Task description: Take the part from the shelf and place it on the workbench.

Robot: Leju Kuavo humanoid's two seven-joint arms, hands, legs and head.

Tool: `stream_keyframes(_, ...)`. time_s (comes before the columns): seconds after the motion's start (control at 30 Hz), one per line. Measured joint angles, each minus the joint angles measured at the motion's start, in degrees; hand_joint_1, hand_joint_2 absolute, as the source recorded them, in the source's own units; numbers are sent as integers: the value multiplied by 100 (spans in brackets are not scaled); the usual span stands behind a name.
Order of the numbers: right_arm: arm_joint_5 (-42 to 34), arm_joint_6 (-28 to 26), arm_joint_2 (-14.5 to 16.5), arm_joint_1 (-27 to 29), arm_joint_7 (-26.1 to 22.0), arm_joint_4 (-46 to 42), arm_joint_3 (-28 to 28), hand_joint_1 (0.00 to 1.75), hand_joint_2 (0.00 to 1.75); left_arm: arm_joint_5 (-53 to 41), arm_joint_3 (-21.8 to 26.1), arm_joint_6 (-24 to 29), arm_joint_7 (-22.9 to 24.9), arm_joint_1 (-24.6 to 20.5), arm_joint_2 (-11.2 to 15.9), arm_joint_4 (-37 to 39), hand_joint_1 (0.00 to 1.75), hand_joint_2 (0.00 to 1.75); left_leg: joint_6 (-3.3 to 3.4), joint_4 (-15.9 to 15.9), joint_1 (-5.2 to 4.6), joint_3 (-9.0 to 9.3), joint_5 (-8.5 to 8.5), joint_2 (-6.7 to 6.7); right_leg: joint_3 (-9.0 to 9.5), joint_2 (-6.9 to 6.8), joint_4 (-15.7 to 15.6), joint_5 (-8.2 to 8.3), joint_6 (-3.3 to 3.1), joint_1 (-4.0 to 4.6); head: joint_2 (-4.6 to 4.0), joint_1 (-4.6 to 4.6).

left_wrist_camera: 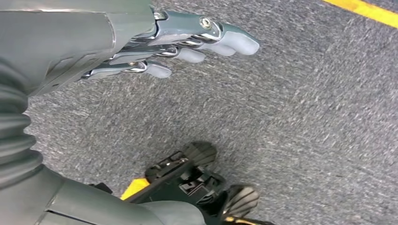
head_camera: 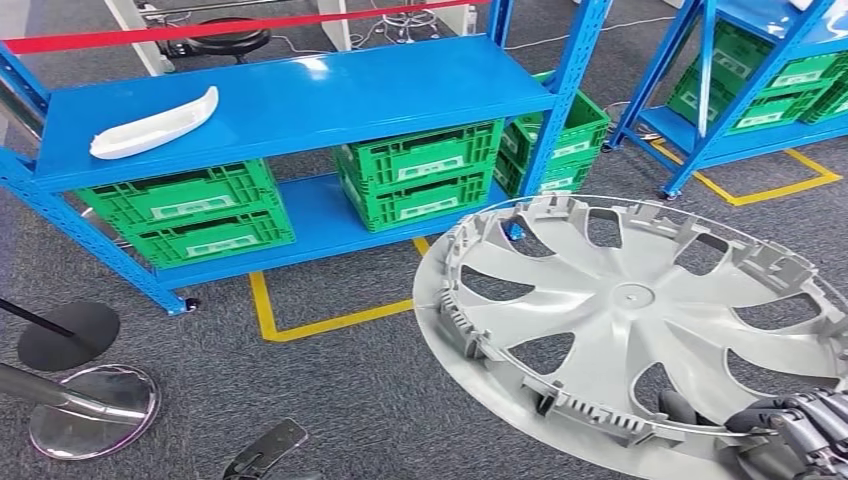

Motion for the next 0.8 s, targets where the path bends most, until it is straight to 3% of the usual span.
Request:
stream_keyframes(0.03,0,0,1,3,2,0,-5,175,175,0,2,0,0,2,1,1,0,175,-3,7,-4,-32,22,28,-22,-4,143,-36,9,0,0,1)
stream_keyframes(0.07,2,0,1,5,4,-1,-11,175,175,0,3,0,0,2,1,1,0,175,-12,17,-6,-60,41,54,77,-9,50,33,12,0,0,1)
stream_keyframes(0.13,17,0,2,11,9,-4,-22,175,175,-1,3,0,0,1,-2,2,0,175,-41,44,-8,-99,69,95,573,-70,-709,330,4,-3,0,1)
stream_keyframes(0.2,47,0,8,16,9,-20,-28,175,175,-12,4,0,1,1,-2,2,0,175,-89,86,-34,-131,89,122,960,-139,-1395,497,-45,5,0,-6)
stream_keyframes(0.23,59,0,13,24,15,-35,-31,175,175,-23,5,0,1,2,-2,2,0,175,-118,98,-46,-143,103,133,1016,-152,-1525,508,-84,14,0,-13)
stream_keyframes(0.33,68,0,34,63,41,-86,-42,175,175,-59,4,0,2,17,-8,2,0,175,-211,126,-36,-175,109,152,966,-95,-1526,561,-225,28,-1,-25)
stream_keyframes(0.37,67,0,42,70,45,-100,-44,175,175,-65,4,0,2,22,-10,2,0,175,-243,222,-28,-218,11,130,955,-79,-1526,591,-273,22,-1,-32)
stream_keyframes(0.43,64,0,59,79,48,-122,-49,175,175,-76,3,-1,3,26,-14,2,0,175,-296,753,-17,-431,-394,63,915,-45,-1527,661,-346,10,-1,-50)
stream_keyframes(0.5,66,0,76,80,45,-132,-62,175,175,-97,-1,-13,17,33,-18,1,0,175,-318,1510,-12,-714,-791,33,831,11,-1521,721,-369,14,-1,-58)
stream_keyframes(0.53,69,0,85,82,41,-134,-69,175,175,-108,-5,-23,26,40,-19,0,0,175,-316,1725,-13,-776,-855,28,795,49,-1519,745,-367,16,0,-58)
stream_keyframes(0.57,77,0,94,83,38,-136,-77,175,175,-120,-12,-36,33,47,-21,-2,0,175,-307,1726,-13,-740,-805,21,770,88,-1519,765,-361,17,1,-58)
stream_keyframes(0.6,89,0,102,85,38,-138,-85,175,175,-129,-19,-46,37,54,-24,-5,0,175,-288,1509,-13,-600,-661,4,753,132,-1519,782,-352,17,1,-59)
stream_keyframes(0.67,120,0,112,87,48,-143,-106,175,175,-138,-27,-60,37,60,-25,-18,0,175,-226,730,-15,-162,-309,-123,731,217,-1511,807,-322,25,1,-59)
stream_keyframes(0.7,133,0,113,89,54,-146,-117,175,175,-139,-29,-62,37,60,-25,-25,0,175,-201,389,-12,13,-211,-193,708,256,-1497,820,-300,31,0,-57)
stream_keyframes(0.73,141,-1,114,92,57,-148,-126,175,175,-140,-30,-64,38,59,-25,-31,0,175,-181,179,-14,111,-170,-249,676,289,-1485,837,-272,33,-1,-54)
stream_keyframes(0.8,157,-3,117,106,60,-156,-134,175,175,-145,-32,-67,40,61,-30,-40,0,175,-154,80,-21,126,-172,-246,612,349,-1480,882,-201,19,0,-52)
